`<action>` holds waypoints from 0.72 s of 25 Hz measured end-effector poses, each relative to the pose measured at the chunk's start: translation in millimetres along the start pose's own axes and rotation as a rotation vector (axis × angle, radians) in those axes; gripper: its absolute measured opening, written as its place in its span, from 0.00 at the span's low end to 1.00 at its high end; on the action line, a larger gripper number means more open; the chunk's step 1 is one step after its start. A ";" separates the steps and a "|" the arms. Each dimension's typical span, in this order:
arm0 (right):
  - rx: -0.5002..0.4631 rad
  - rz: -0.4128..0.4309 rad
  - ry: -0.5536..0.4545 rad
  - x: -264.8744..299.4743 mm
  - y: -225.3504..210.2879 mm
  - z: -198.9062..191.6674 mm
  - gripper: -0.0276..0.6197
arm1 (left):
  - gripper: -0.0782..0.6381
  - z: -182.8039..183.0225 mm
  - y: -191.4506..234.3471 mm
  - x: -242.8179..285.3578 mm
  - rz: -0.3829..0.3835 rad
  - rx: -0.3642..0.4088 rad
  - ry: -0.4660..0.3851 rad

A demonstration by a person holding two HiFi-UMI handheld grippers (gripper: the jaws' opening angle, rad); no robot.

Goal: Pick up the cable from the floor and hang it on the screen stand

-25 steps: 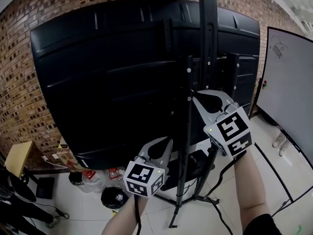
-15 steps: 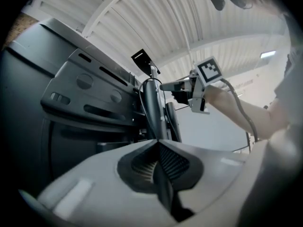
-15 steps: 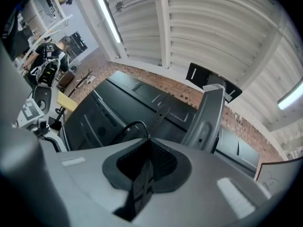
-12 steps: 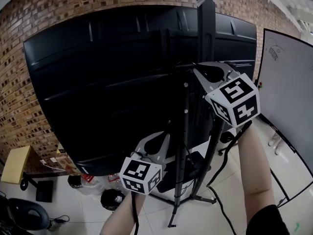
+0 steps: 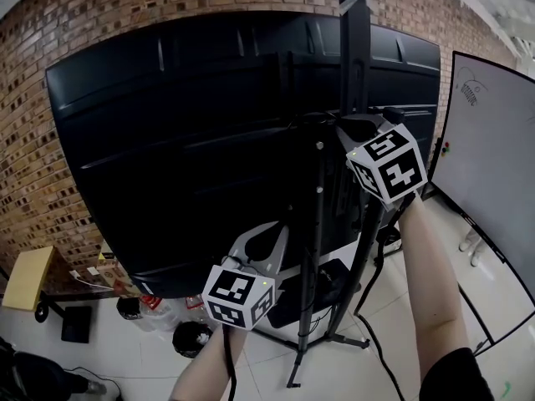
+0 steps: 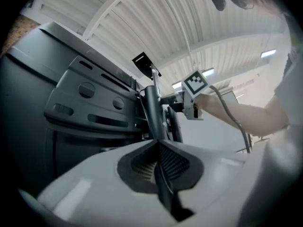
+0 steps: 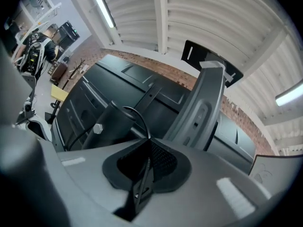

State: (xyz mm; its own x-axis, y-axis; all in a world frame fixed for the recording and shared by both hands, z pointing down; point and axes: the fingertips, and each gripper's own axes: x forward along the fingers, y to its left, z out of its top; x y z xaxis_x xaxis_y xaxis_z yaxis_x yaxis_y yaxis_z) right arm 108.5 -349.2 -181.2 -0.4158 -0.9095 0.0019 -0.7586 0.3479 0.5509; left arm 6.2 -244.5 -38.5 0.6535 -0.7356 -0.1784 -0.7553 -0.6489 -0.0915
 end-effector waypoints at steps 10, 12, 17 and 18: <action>0.068 -0.001 0.094 2.2 12.3 -56.3 0.07 | 0.12 -7.9 -0.7 -5.2 0.008 -0.015 0.006; 0.085 0.017 0.087 -1.9 20.4 -62.1 0.07 | 0.12 -8.8 -3.6 -6.5 0.005 -0.016 0.005; 0.119 0.011 0.042 -12.7 35.9 -65.4 0.07 | 0.12 -12.9 -9.2 -14.2 0.001 -0.016 -0.001; 0.131 0.009 0.031 -13.0 37.5 -65.1 0.07 | 0.12 -13.5 -8.8 -16.1 0.004 -0.015 -0.004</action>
State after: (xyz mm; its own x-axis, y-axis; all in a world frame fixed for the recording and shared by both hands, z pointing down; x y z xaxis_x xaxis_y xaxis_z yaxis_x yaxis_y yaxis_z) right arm 118.1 -339.1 -106.2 -0.4086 -0.9121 0.0335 -0.8147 0.3810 0.4372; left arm 3.0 -229.5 -21.5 0.6502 -0.7375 -0.1824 -0.7572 -0.6488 -0.0759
